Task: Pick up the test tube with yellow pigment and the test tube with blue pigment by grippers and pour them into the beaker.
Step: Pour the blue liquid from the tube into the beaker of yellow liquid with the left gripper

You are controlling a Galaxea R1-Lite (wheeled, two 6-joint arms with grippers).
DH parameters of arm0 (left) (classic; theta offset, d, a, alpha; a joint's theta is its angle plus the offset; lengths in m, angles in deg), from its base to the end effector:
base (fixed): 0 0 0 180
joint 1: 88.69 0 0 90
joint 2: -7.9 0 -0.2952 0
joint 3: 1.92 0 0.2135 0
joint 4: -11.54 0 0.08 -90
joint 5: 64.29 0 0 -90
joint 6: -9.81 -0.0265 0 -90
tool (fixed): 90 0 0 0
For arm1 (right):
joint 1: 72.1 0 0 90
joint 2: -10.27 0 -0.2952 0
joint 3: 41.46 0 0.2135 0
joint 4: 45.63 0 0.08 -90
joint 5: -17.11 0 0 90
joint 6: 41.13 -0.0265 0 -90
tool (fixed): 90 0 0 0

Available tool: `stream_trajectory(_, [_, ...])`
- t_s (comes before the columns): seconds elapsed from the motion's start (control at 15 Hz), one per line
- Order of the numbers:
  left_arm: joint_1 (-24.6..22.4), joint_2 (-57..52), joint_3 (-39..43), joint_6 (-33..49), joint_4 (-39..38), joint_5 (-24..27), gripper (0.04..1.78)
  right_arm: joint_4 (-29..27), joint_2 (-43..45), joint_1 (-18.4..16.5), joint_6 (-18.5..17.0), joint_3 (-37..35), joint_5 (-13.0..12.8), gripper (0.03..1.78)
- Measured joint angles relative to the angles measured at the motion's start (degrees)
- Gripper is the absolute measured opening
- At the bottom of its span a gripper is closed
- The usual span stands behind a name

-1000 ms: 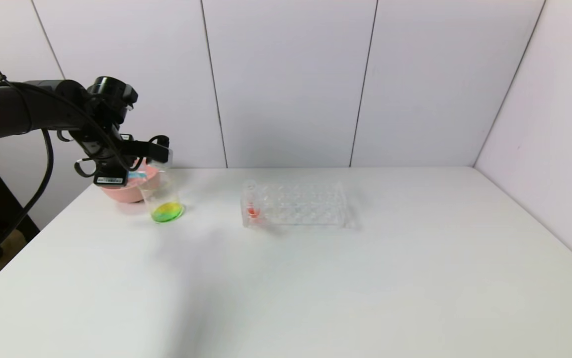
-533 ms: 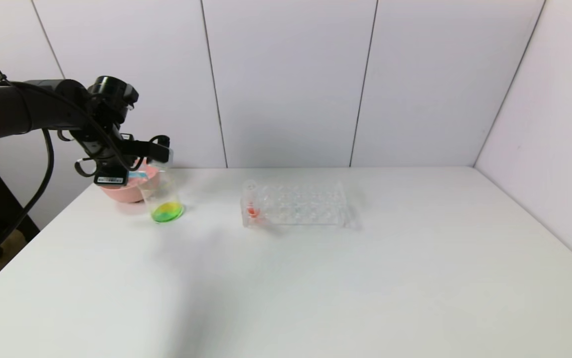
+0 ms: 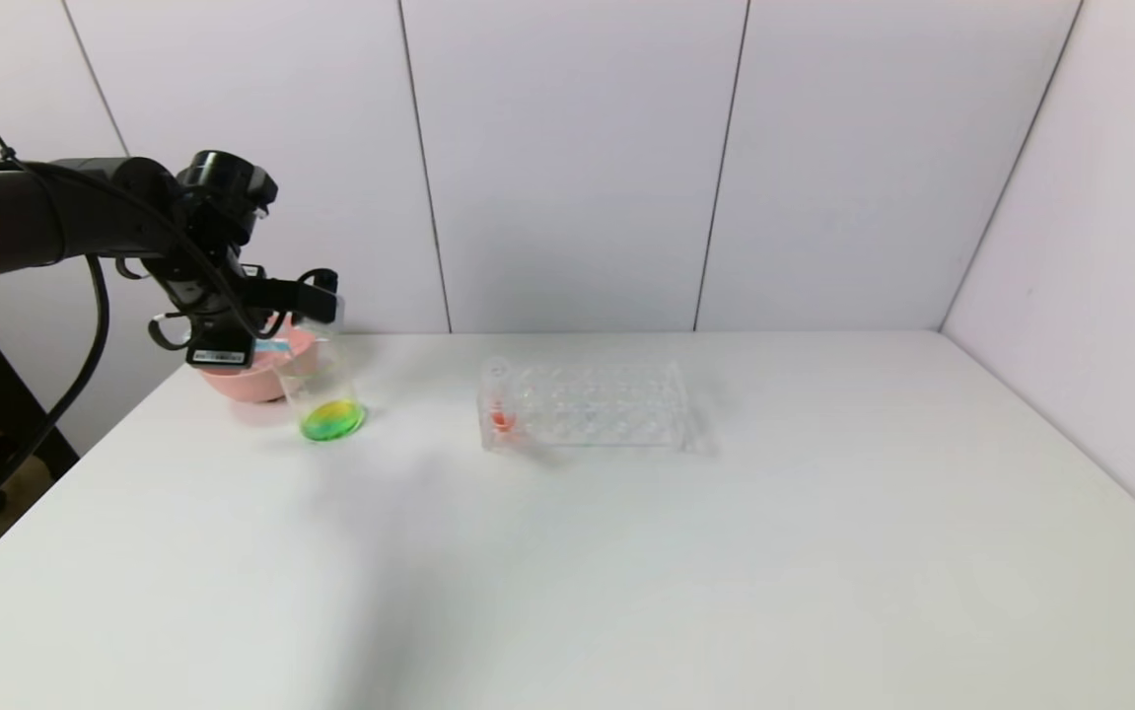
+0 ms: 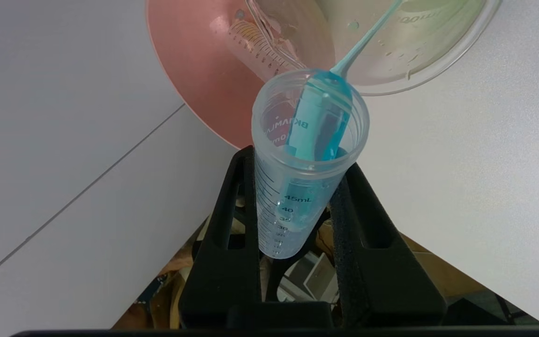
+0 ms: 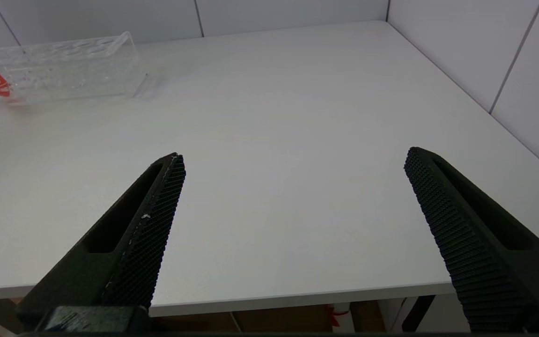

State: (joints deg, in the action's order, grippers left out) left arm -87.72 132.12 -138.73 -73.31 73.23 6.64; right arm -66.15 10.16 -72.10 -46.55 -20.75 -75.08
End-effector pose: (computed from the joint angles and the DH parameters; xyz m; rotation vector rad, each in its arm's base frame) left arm 0.4432 0.0012 0.2112 1.4921 0.9207 -0.3773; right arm 0.0111 -0.0010 0.0758 0.0946 -0.0032 -0.0381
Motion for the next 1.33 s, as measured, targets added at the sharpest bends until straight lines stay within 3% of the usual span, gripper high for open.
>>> stream_trajectory(1.33, [0.8, -0.4, 0.0, -1.3, -0.4, -4.3, 0.45, 0.0, 0.0, 0.0, 0.0, 0.0, 0.0, 1.71])
